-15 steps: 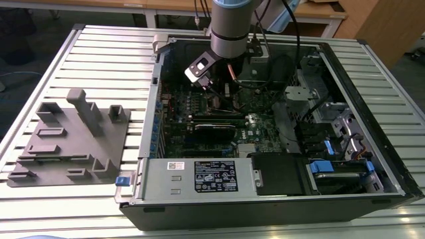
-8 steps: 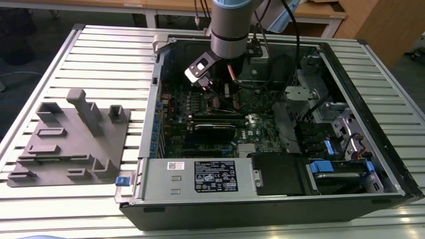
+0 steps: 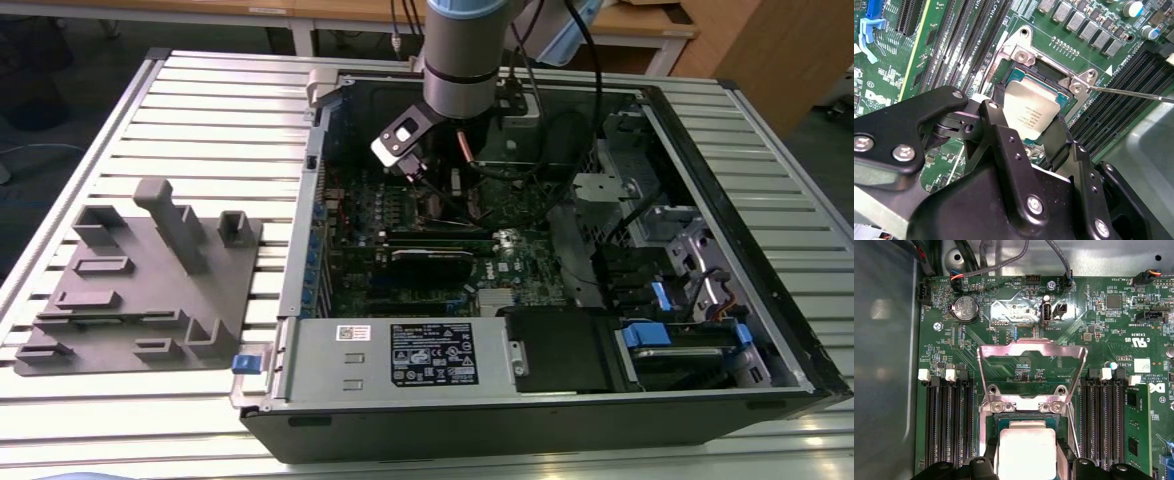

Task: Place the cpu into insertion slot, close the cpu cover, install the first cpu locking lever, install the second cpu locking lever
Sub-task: 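Place the cpu into insertion slot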

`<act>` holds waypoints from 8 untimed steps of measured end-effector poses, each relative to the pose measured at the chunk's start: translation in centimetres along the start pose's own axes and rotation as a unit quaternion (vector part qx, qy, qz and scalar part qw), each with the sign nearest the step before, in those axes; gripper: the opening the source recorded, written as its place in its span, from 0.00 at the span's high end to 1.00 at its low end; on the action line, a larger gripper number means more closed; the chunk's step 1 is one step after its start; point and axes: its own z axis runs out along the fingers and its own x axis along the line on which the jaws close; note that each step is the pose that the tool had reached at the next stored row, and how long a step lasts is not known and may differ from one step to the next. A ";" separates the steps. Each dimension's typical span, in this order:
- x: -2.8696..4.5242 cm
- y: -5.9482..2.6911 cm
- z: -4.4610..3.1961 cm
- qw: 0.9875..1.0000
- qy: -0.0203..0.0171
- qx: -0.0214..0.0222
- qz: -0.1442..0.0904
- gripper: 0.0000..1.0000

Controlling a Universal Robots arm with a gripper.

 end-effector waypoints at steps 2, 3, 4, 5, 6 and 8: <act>0.00 0.00 0.00 1.000 0.000 0.000 0.000 0.46; 0.00 0.00 0.00 1.000 0.000 0.000 0.000 0.46; 0.00 0.00 0.00 1.000 0.000 0.000 0.000 0.46; 0.00 0.00 0.01 1.000 0.000 0.000 0.000 0.46; 0.00 0.00 0.03 1.000 0.000 0.000 0.000 0.46; -0.01 -0.01 0.10 1.000 0.000 0.000 0.000 0.46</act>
